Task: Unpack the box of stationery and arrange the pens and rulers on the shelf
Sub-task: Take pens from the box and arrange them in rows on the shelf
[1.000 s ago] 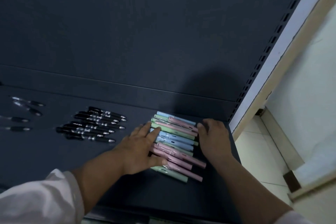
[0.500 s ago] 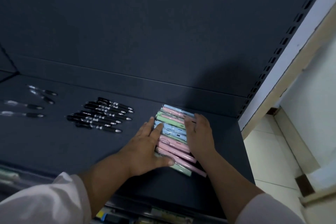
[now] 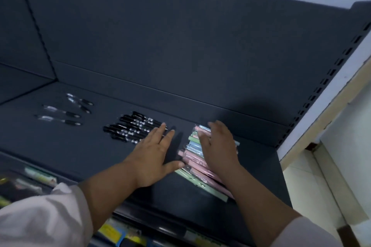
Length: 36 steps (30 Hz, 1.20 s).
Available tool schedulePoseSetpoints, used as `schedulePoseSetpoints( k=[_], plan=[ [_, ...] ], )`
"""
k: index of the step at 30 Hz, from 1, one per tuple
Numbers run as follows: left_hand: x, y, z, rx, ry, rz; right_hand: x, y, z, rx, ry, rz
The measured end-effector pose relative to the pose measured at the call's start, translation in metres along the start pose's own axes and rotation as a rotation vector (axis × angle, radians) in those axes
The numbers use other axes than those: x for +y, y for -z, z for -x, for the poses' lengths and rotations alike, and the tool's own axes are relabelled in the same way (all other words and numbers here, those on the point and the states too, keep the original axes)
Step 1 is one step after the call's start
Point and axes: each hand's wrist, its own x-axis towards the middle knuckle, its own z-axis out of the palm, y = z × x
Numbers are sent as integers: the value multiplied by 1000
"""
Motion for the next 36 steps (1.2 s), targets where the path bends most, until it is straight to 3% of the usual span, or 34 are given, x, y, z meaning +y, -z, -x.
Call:
schedulePoseSetpoints(
  k=[7, 11, 24, 36],
  plan=[
    [-87, 49, 57, 184, 128, -157, -119, -34, 7, -12, 338, 101],
    [-153, 81, 115, 266, 251, -212, -204, -61, 15, -160, 454, 127],
    [-361, 147, 355, 371, 667, -264, -491, -173, 109, -328, 816, 61],
    [-458, 161, 492, 419, 1053, -170, -644, -258, 161, -482, 1096, 13]
  ],
)
